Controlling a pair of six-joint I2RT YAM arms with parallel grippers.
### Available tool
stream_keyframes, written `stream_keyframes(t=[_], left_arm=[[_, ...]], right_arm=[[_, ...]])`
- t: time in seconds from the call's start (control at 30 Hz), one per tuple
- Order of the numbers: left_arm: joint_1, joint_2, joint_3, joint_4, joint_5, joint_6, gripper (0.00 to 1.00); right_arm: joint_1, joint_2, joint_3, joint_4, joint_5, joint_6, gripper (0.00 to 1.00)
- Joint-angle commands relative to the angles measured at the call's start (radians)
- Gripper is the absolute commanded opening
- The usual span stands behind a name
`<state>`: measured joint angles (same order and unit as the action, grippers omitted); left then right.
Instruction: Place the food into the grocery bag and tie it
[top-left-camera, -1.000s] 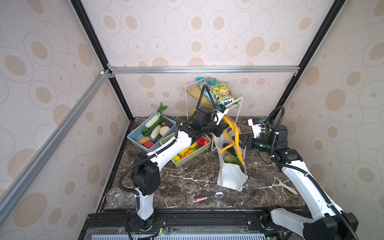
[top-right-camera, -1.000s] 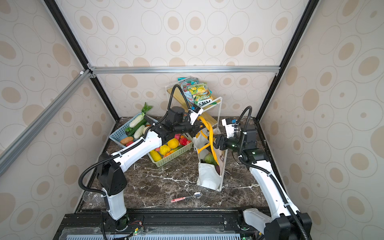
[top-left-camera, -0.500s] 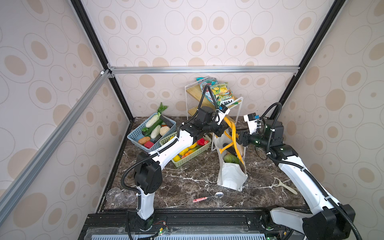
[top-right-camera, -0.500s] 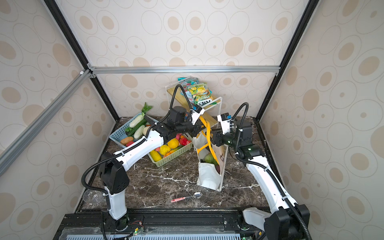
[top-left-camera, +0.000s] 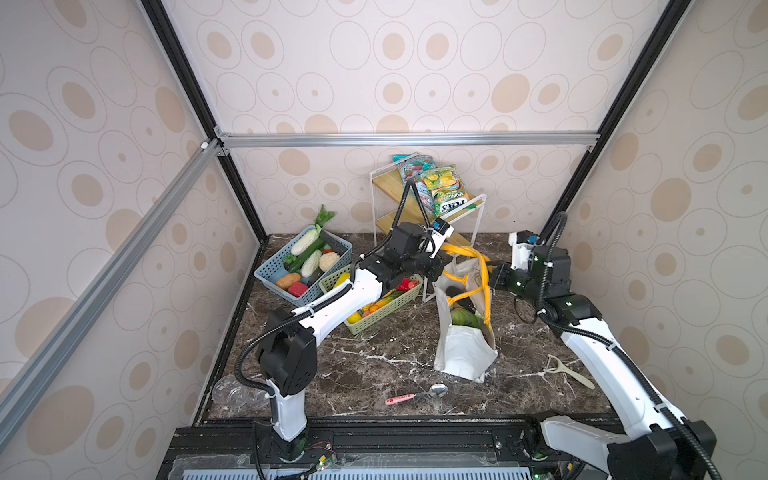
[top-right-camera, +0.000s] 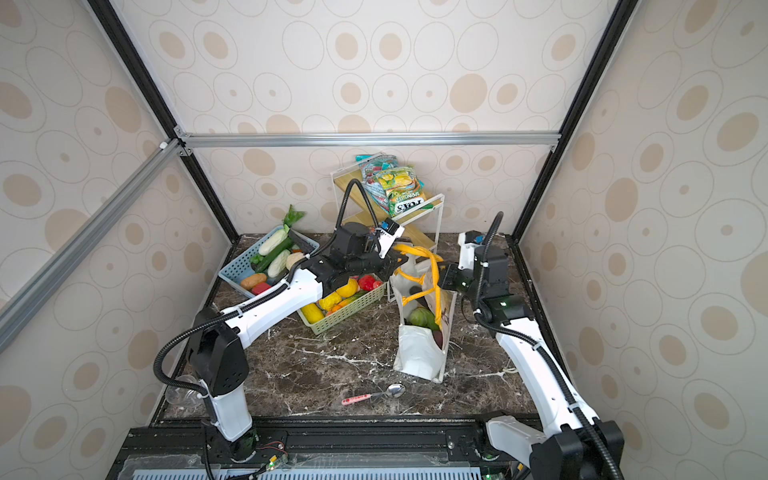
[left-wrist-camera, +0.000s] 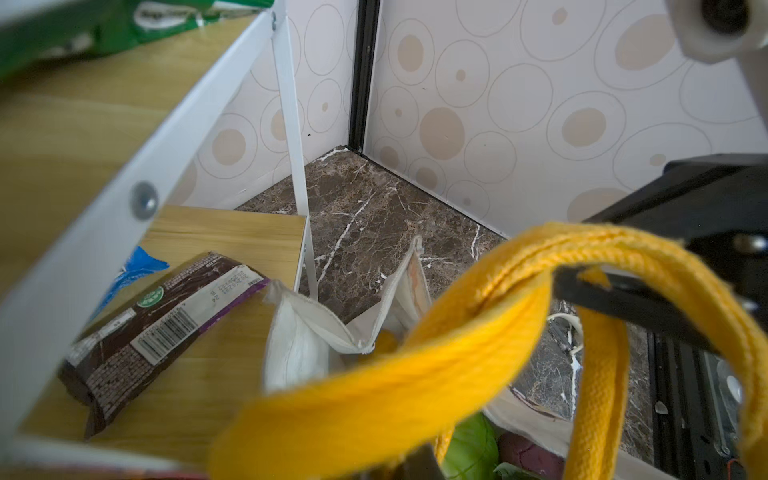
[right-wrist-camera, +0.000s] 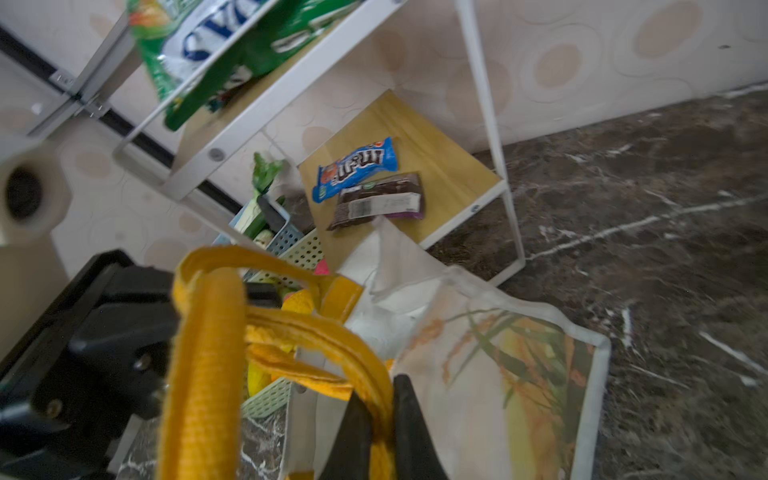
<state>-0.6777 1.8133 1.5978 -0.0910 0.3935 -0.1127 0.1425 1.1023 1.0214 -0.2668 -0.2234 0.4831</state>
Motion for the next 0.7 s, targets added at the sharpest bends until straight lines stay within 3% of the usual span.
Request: stream_keyframes(t=[0.0, 0.2, 0.33, 0.67], left_arm=[[0.064, -0.07, -0.09, 0.11, -0.001, -0.039, 0.0], [0.131, -0.128, -0.26, 0.215, 0.047, -0.087, 0.0], [0.165, -0.139, -0.337, 0.258, 0.014, -0.125, 0.0], [0.217, -0.17, -0.488, 0.317, -0.208, -0.238, 0.0]], right_arm=[[-0.079, -0.068, -0.08, -0.038, 0.157, 0.224, 0.02], [-0.169, -0.074, -0.179, -0.06, 0.173, 0.341, 0.0], [-0.201, -0.063, -0.222, -0.055, 0.186, 0.36, 0.0], [-0.25, -0.059, -0.299, -0.057, 0.197, 0.355, 0.0]])
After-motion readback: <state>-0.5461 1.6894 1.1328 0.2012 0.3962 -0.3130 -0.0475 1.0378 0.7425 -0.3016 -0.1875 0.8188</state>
